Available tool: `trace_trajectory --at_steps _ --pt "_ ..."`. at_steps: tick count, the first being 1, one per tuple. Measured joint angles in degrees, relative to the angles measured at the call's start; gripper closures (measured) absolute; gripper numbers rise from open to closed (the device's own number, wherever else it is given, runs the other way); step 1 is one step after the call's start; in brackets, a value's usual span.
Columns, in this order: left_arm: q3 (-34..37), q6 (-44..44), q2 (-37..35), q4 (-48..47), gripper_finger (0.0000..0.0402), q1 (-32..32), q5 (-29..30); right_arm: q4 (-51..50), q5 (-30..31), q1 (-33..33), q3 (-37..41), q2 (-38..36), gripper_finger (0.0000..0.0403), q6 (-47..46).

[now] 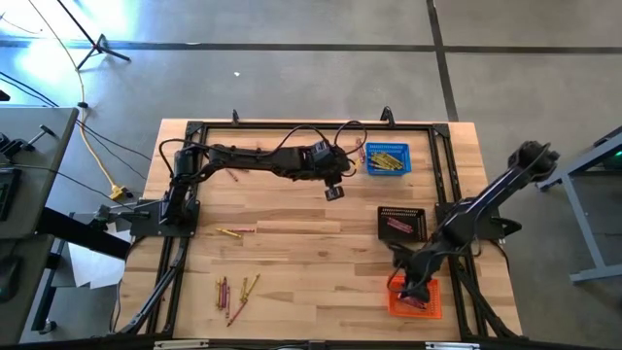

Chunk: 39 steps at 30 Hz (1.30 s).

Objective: Sort crayons
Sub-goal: Put the violet crayon into the orange bin, then put the red crayon into the black bin

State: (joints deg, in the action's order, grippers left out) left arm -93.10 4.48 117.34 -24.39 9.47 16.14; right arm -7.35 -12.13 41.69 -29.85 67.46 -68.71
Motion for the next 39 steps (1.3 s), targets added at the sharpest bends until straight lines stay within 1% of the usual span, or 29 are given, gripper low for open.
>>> trace_trajectory --at_steps 4,8,12,14,18,21,24,26,29,31,32,35,36,39 --pt "0.0 3.1 -0.1 -2.9 0.03 0.0 0.0 -1.0 -0.6 0.0 0.0 1.7 0.0346 -3.3" --pt "0.0 3.2 -0.3 -6.8 0.03 0.0 0.0 -0.4 -1.4 -0.1 0.0 2.4 0.0327 -3.3" --pt "0.0 3.6 -0.3 -8.9 0.03 0.0 0.0 2.1 -3.1 -1.7 0.0 2.3 0.0318 -2.4" --pt "0.0 4.2 -0.3 -8.5 0.03 0.0 0.0 4.6 -3.3 -2.8 -0.1 2.2 0.0318 -0.1" --pt "0.0 4.8 -0.3 -8.5 0.03 0.4 -0.2 4.9 -3.4 -5.3 -2.8 2.2 0.0321 7.7" --pt "0.0 5.2 -0.3 -15.0 0.03 1.1 -2.2 3.1 -3.4 -7.8 -5.8 2.2 0.0329 13.3" --pt "2.2 5.1 -0.3 -20.0 0.03 2.2 -2.5 -2.9 -3.3 -10.9 -9.8 2.2 0.0337 19.1" --pt "3.8 3.3 -0.4 -23.6 0.03 3.4 -2.3 -10.7 -2.8 -13.5 -12.8 2.2 0.0342 24.1" --pt "7.9 0.2 -1.7 -24.2 0.03 5.3 -2.1 -21.9 1.7 -18.0 -17.1 2.2 0.0348 33.0" --pt "11.8 -0.9 -3.4 -23.5 0.03 6.2 -3.1 -27.3 6.8 -21.3 -19.2 2.2 0.035 39.2" --pt "13.8 -0.9 -4.4 -21.9 0.03 6.4 -4.6 -28.9 9.4 -23.2 -19.9 2.2 0.035 42.1" --pt "20.2 -1.5 -8.9 -14.4 0.03 6.3 -11.5 -29.4 17.5 -29.9 -20.3 2.2 0.035 49.1" --pt "22.1 -1.8 -10.5 -11.6 0.03 5.9 -13.0 -29.3 19.1 -32.7 -20.2 2.2 0.035 51.1" --pt "27.1 -3.7 -15.7 -4.4 0.03 4.9 -13.9 -28.7 19.9 -41.1 -19.7 2.9 0.035 56.3"
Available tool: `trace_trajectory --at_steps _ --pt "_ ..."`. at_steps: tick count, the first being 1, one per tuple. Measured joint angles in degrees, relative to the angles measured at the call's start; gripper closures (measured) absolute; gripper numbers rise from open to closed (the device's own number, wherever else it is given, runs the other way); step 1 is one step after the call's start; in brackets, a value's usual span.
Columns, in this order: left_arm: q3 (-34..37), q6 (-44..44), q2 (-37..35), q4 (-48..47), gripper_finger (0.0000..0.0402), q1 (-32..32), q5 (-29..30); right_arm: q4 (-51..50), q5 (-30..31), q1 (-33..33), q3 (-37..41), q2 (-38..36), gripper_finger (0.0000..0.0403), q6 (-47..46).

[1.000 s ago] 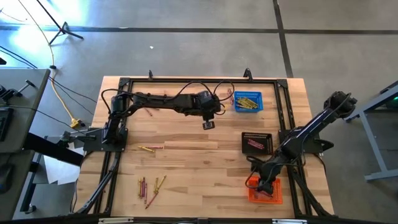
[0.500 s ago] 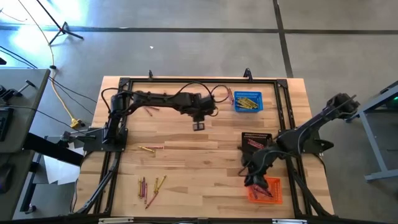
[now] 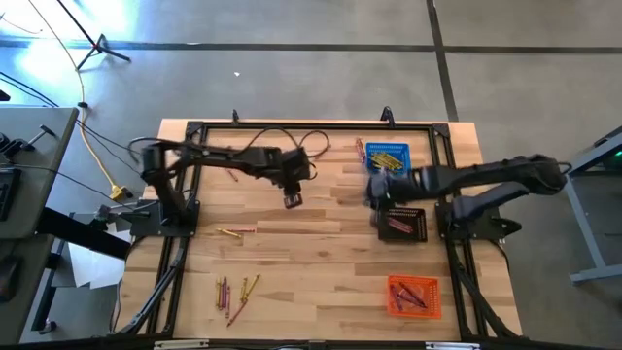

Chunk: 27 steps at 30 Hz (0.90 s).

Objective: Sort crayons
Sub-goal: Put the red crayon into the black bin

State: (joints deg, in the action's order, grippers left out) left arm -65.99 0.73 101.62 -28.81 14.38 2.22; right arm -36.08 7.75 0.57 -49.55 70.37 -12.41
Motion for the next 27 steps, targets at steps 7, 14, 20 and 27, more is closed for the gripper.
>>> trace_trajectory --at_steps 7,14,20,27 --pt "6.7 -6.1 -11.0 10.4 0.03 -2.4 3.6 2.4 -4.7 -11.0 0.7 4.0 0.035 5.7" --pt "8.2 -6.6 -14.5 14.2 0.03 -4.9 6.4 11.4 -5.4 -12.6 0.4 9.3 0.0317 21.2" --pt "8.2 -3.1 -14.6 14.4 0.03 -5.6 6.3 19.6 -4.8 -14.7 -2.6 17.2 0.0247 44.3" --pt "8.2 -3.5 -17.1 12.3 0.03 -4.1 8.3 20.3 -3.0 -20.0 -13.8 30.4 0.0205 60.3"
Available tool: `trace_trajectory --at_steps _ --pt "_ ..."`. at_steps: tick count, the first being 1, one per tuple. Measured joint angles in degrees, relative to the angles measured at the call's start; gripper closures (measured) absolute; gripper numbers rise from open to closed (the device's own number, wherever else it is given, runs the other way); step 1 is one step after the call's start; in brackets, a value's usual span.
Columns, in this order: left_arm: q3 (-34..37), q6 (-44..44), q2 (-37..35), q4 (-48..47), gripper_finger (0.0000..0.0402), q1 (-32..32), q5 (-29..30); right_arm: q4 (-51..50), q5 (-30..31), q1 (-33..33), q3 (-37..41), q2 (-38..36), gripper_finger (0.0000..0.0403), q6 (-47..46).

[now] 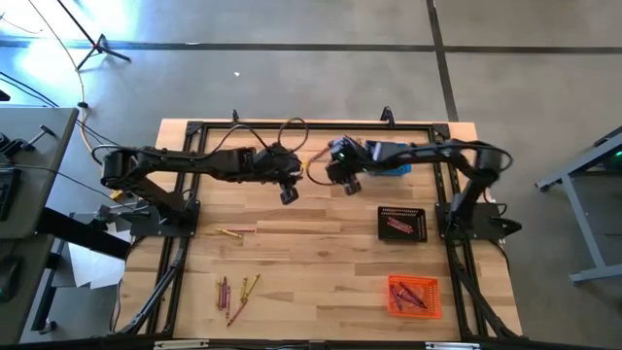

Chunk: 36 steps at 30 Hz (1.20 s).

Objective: Sort crayons
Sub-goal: Put the red crayon into the black bin

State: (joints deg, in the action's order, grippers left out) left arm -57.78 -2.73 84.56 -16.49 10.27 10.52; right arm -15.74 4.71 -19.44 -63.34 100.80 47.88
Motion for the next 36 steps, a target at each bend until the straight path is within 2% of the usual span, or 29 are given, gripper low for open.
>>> trace_trajectory --at_steps 4,7,12,19,24,36 --pt "-0.1 -0.1 -4.9 -3.2 0.03 0.3 4.7 -7.6 0.6 -3.5 -11.8 8.2 0.0203 -2.2" --pt "0.0 0.6 -9.3 -6.9 0.03 0.2 8.4 -16.9 -2.5 -6.1 -21.2 14.8 0.0203 -2.6" --pt "0.0 0.4 -16.0 -11.9 0.03 0.2 10.9 -30.7 -5.8 -8.8 -35.6 25.2 0.0209 -0.9" --pt "0.0 0.4 -21.1 -14.7 0.03 -0.3 14.7 -39.3 -5.4 -9.2 -51.3 34.4 0.0242 1.6" --pt "0.0 0.0 -22.7 -18.1 0.03 -0.3 15.6 -42.0 -5.2 -9.2 -55.9 36.9 0.0259 2.2" --pt "0.0 0.3 -22.8 -18.8 0.03 -0.3 17.1 -43.6 -5.6 -9.5 -55.8 38.5 0.026 5.1"
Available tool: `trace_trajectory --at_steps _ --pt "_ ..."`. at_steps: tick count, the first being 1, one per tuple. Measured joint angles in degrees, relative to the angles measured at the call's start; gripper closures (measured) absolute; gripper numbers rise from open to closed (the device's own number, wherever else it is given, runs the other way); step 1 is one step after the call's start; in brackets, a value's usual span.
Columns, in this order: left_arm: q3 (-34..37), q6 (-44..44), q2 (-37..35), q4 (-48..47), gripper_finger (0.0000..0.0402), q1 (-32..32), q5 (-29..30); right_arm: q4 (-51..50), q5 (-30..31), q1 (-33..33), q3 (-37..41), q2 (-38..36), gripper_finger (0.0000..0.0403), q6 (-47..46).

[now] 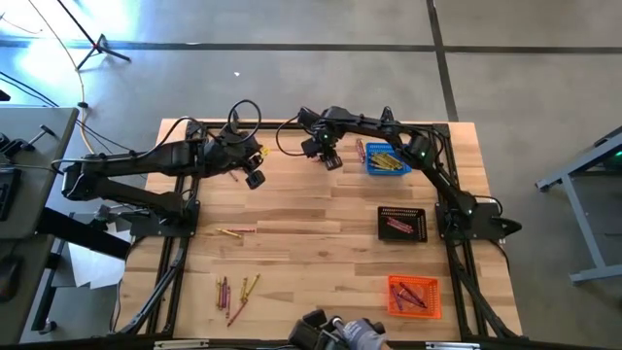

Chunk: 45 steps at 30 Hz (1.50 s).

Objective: Sort crayons
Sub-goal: Put the red crayon into the black bin

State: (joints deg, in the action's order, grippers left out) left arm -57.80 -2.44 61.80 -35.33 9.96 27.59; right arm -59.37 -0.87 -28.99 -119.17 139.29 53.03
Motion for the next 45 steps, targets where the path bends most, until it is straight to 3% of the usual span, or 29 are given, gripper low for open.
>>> trace_trajectory --at_steps 20,27,36,45 --pt "0.0 0.1 0.0 0.0 0.03 0.0 0.0 -5.7 -6.3 -2.3 -0.1 0.6 0.0265 -7.8" --pt "0.0 0.1 0.0 0.0 0.03 0.0 0.0 -7.5 -7.4 -3.3 0.0 0.6 0.0305 -8.0" --pt "0.0 0.1 0.0 0.0 0.03 0.0 0.0 -10.3 -9.9 -3.7 0.1 0.7 0.039 -8.0" --pt "0.0 0.1 0.0 -1.2 0.03 0.0 0.0 -18.5 -9.9 -3.6 -5.1 1.0 0.039 -9.8"
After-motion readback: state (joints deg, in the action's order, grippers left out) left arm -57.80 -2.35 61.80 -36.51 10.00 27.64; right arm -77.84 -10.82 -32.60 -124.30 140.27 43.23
